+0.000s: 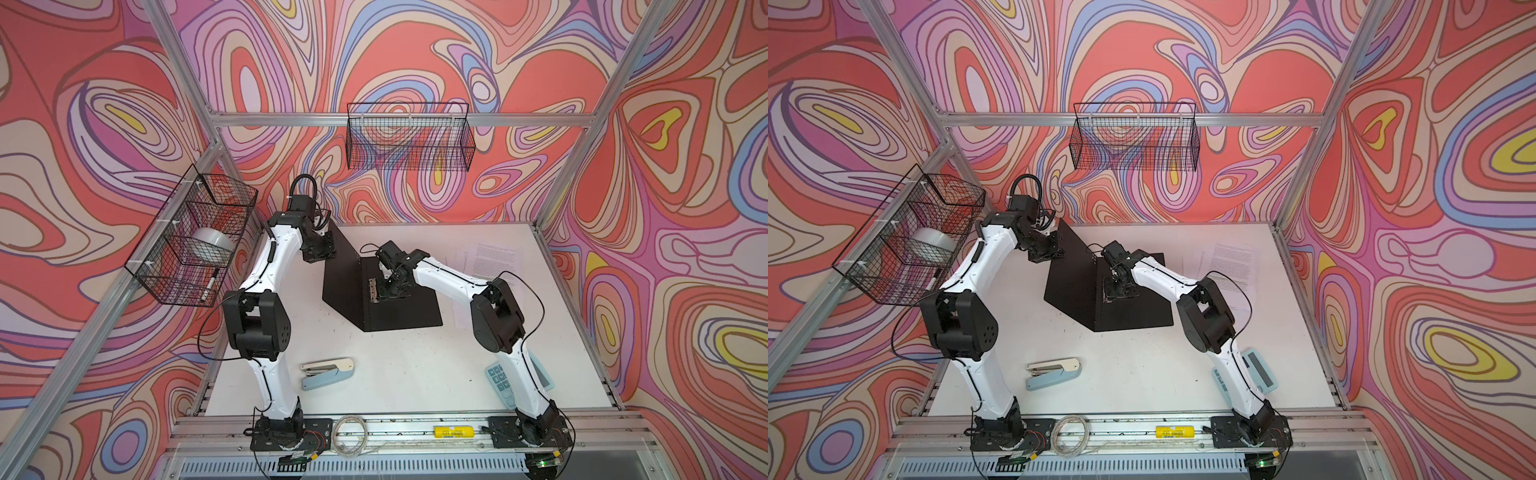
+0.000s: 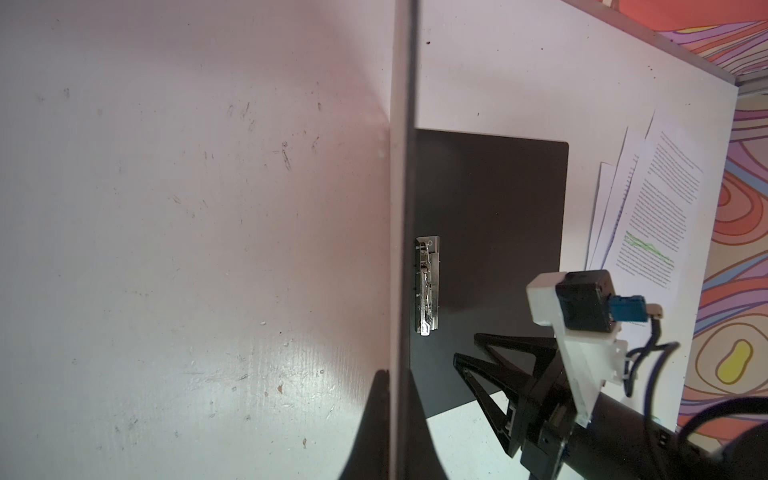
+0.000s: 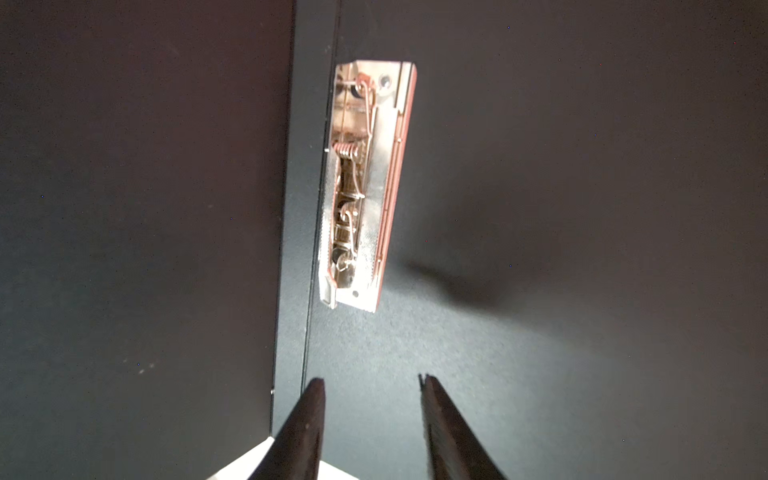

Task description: Put the files into the folder

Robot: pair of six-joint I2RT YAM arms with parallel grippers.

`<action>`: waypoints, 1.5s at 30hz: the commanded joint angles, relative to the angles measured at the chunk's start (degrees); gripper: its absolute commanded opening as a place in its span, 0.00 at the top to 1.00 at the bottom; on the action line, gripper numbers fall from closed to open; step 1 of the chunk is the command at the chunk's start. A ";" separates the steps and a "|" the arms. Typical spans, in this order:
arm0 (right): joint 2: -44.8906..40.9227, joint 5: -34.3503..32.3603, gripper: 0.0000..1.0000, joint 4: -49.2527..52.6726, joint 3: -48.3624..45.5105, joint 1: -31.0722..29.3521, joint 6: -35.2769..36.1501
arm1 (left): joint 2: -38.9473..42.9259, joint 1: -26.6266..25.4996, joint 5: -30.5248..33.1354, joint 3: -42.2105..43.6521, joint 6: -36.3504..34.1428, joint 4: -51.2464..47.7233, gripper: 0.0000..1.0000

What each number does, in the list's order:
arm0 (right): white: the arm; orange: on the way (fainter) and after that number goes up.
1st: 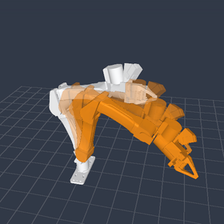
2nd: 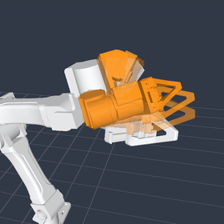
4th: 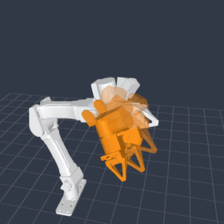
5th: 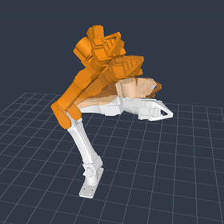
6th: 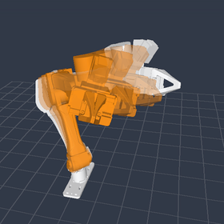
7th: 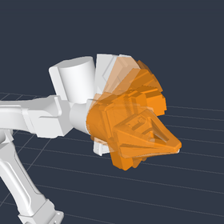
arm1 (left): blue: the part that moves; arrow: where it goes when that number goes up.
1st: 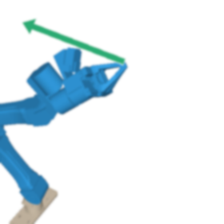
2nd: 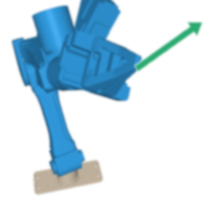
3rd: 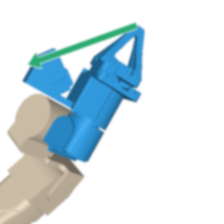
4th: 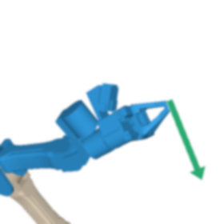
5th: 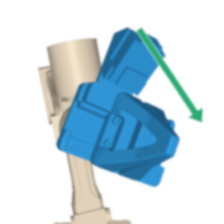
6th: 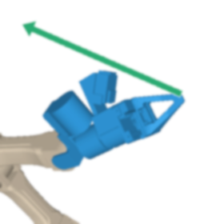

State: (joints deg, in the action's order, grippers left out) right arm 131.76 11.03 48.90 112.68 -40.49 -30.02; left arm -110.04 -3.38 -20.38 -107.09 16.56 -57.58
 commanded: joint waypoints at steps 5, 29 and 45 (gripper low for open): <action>3.42 1.78 0.66 -0.91 3.62 -0.09 0.04 | 2.02 0.11 -0.78 0.40 -0.30 -0.69 1.00; 7.54 2.69 0.83 0.78 7.04 -0.34 0.40 | 3.47 0.04 -3.42 3.11 -0.12 -0.86 1.00; 8.24 3.65 0.85 2.31 7.36 -0.38 0.74 | 4.39 0.04 -3.23 3.29 0.05 -0.69 1.00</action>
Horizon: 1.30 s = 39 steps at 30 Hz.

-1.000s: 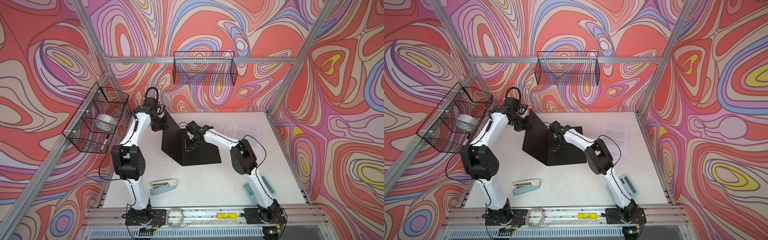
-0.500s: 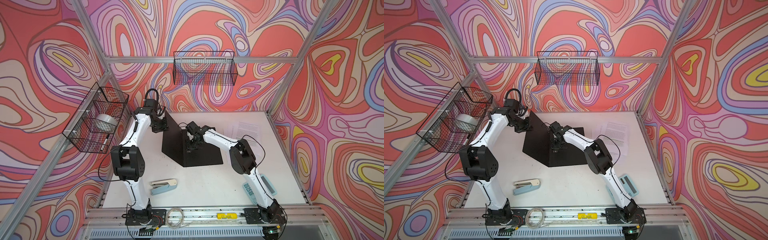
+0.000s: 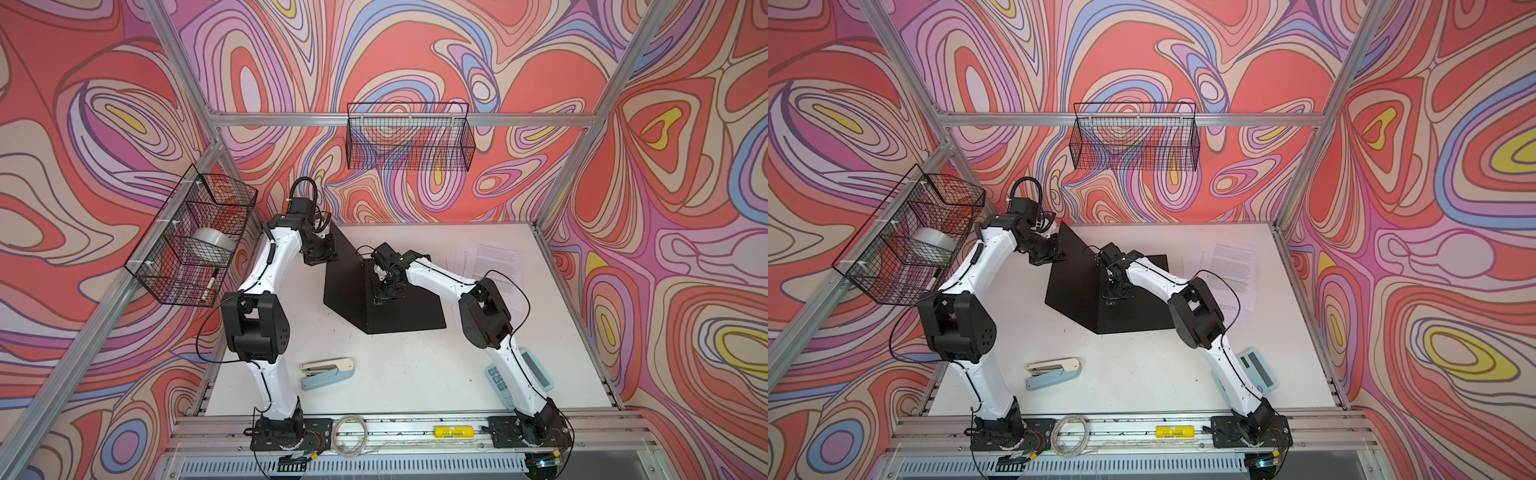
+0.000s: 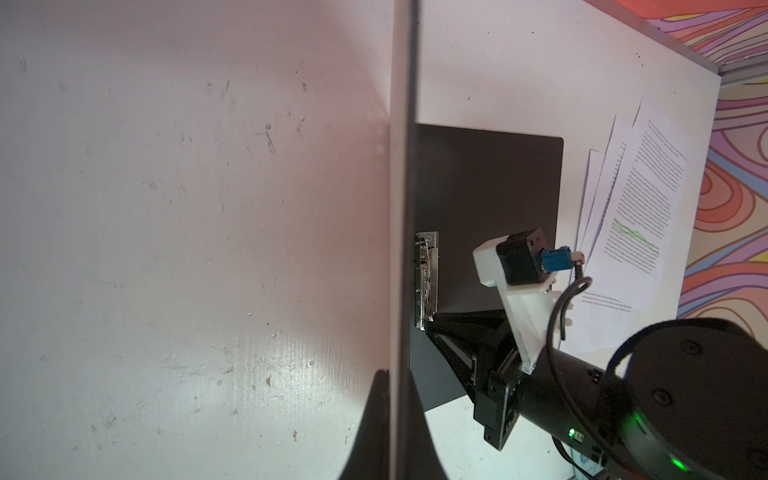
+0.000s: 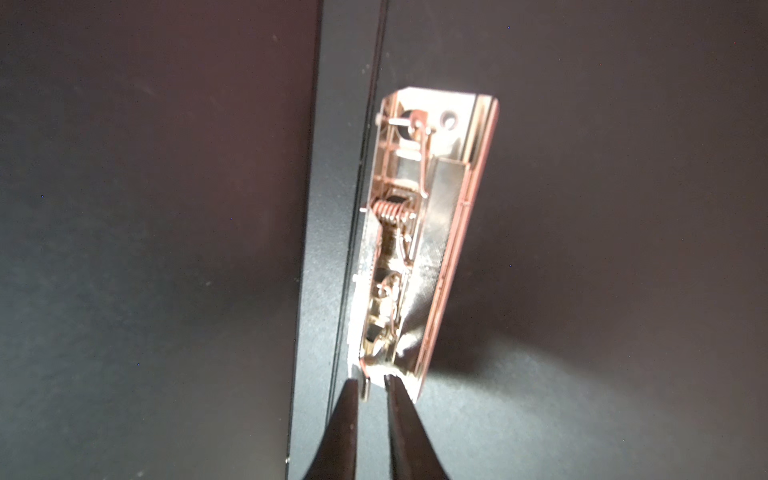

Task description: Put the files into the folder

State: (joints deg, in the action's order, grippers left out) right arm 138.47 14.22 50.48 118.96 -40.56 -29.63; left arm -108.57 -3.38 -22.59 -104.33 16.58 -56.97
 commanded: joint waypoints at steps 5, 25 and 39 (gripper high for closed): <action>2.16 1.07 0.86 0.77 1.58 -0.31 0.32 | 3.02 0.04 -1.45 0.56 0.21 -1.38 1.00; 3.84 2.24 0.91 2.83 2.77 -0.31 0.61 | 3.54 0.04 -2.33 0.60 0.12 -1.39 1.00; 4.79 2.85 0.91 3.05 2.16 -0.31 0.29 | 3.70 0.04 -2.61 0.48 -0.14 -1.39 1.00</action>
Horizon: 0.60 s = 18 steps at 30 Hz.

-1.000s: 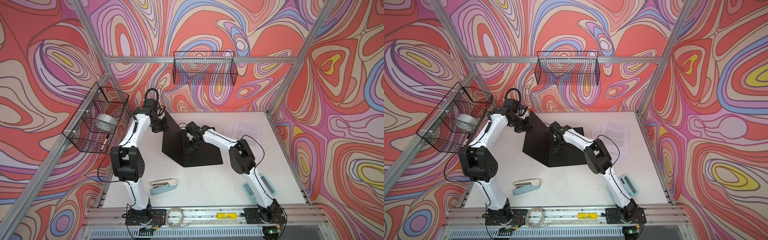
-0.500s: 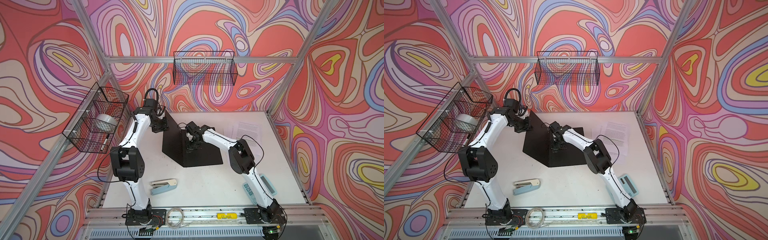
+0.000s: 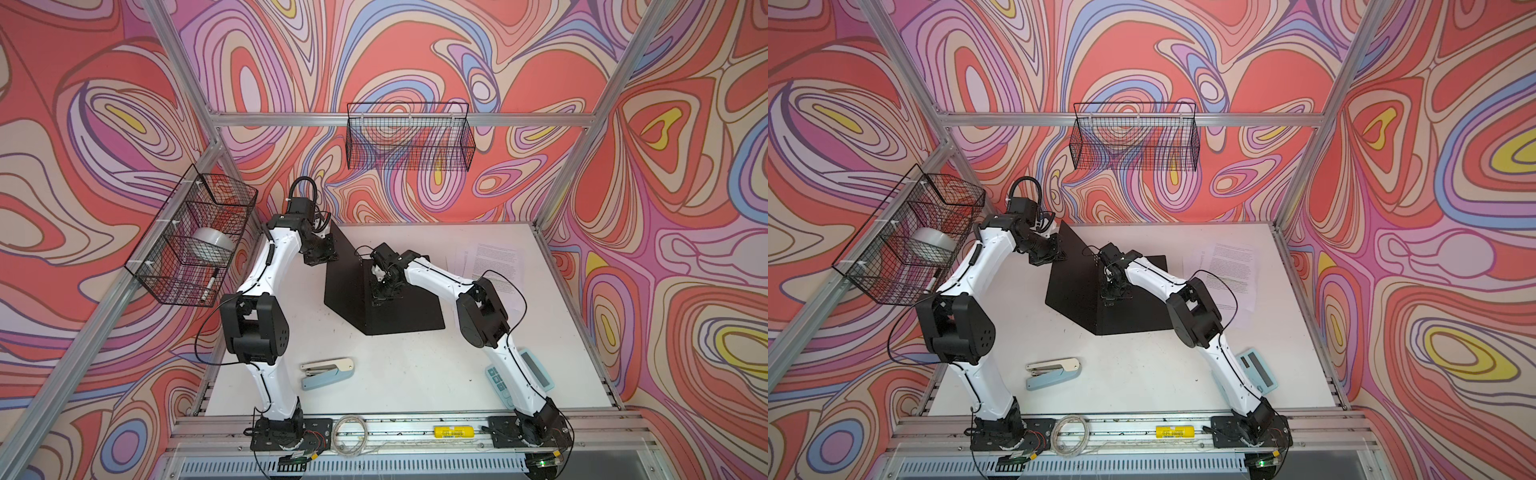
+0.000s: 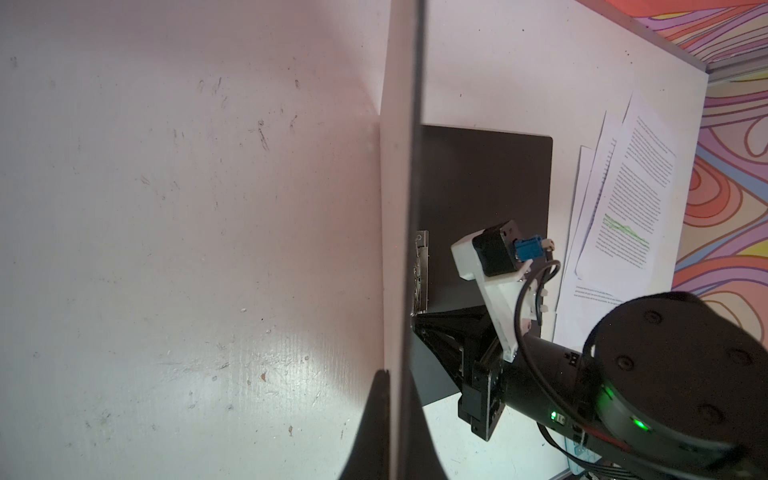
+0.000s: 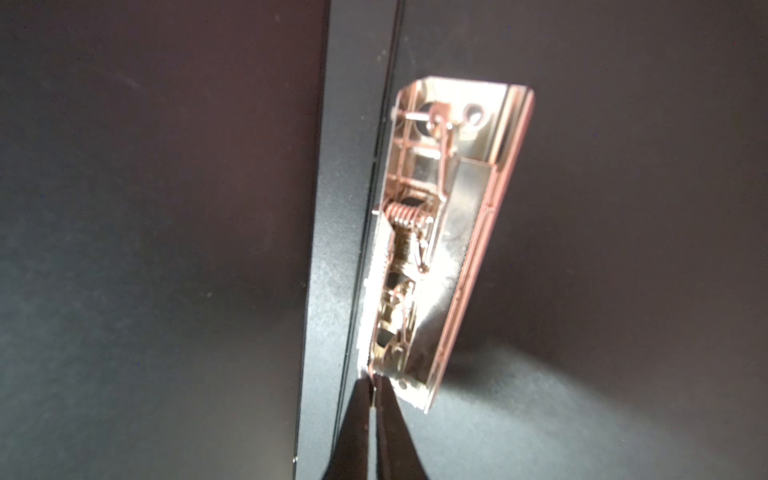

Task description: Put the files into the folder

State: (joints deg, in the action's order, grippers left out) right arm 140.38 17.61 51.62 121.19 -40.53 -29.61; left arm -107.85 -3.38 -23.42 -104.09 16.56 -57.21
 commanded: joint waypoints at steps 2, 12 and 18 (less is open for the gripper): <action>2.89 -0.47 0.90 1.84 -0.07 -0.33 0.22 | 2.91 0.04 -1.88 0.22 -0.12 -1.14 1.00; 3.15 0.05 0.93 1.47 -0.42 -0.34 0.02 | 2.83 0.04 -2.31 0.02 0.05 -1.07 1.00; 3.82 0.02 0.93 1.58 -0.73 -0.34 0.25 | 2.51 0.04 -2.73 -0.40 0.06 -1.19 1.00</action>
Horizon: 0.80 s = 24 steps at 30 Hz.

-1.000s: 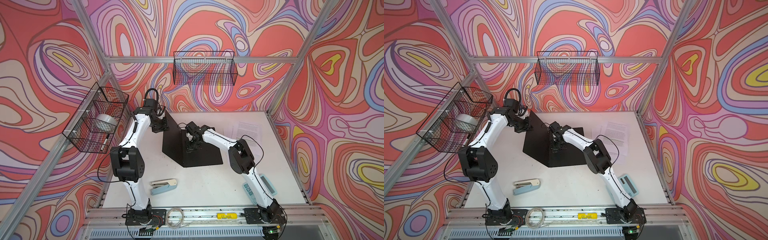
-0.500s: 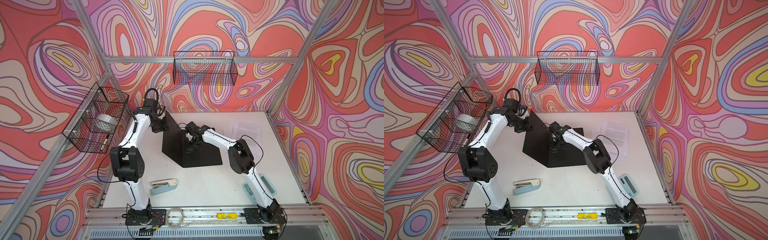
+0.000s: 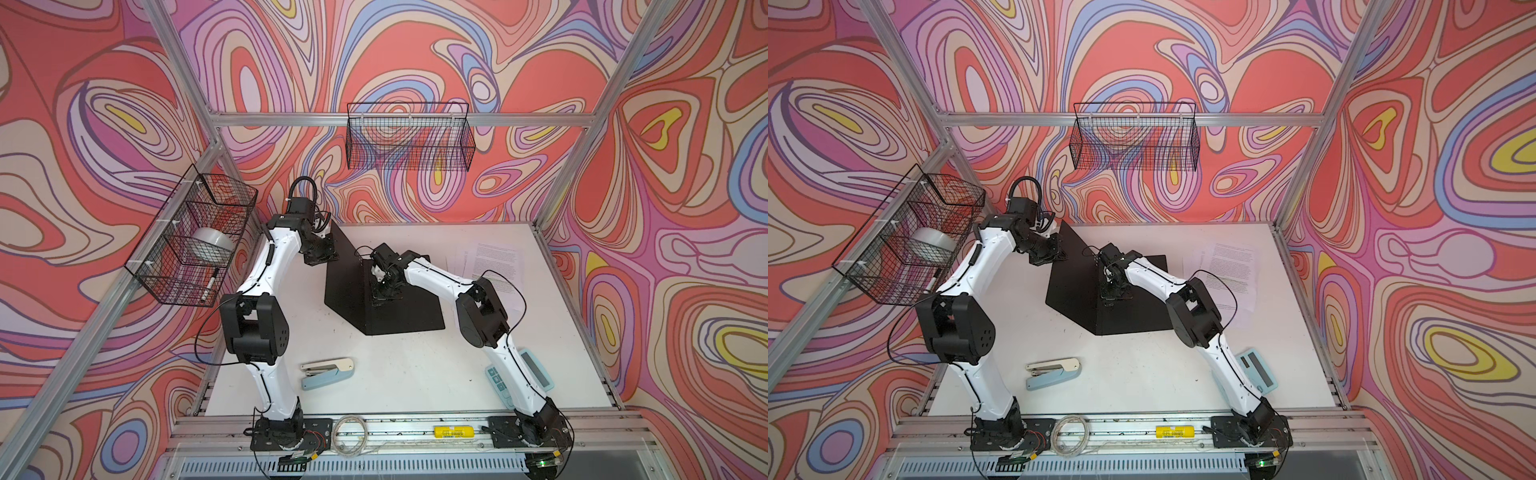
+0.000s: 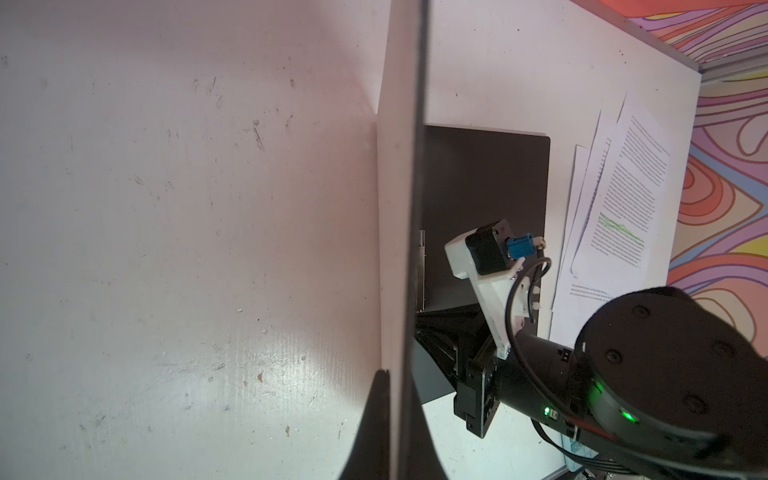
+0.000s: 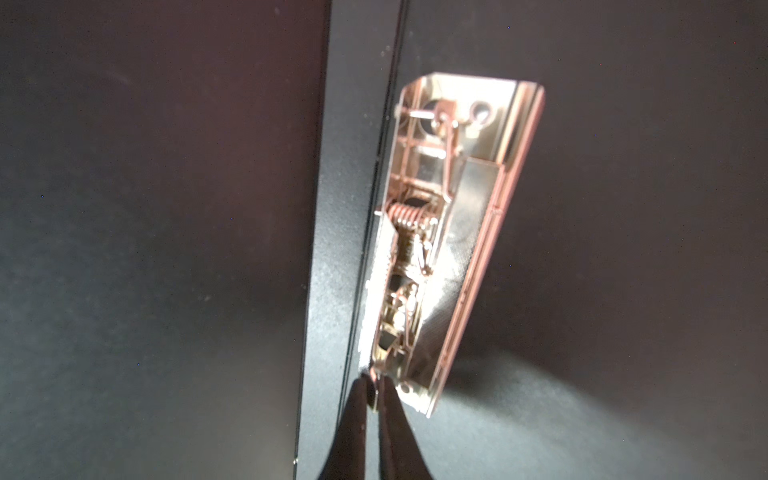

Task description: Put the files into the folder

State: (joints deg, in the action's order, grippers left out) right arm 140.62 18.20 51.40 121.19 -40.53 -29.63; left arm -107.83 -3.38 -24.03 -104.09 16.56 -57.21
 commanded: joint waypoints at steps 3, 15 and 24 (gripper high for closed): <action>3.82 -1.24 0.94 2.19 -0.91 -0.34 0.49 | 2.48 0.04 -2.16 -0.36 -0.03 -1.20 1.00; 5.24 -4.34 0.98 3.23 -1.05 -0.42 1.15 | 2.80 0.04 -1.98 -0.60 -0.73 -1.50 1.00; 7.72 -11.59 0.99 9.27 4.05 -1.71 2.54 | 3.04 0.04 -1.79 -0.87 -1.25 -1.72 1.00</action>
State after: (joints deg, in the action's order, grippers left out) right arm 142.78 15.09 55.51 125.75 -41.32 -28.62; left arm -107.74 -3.38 -24.03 -104.09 16.12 -57.21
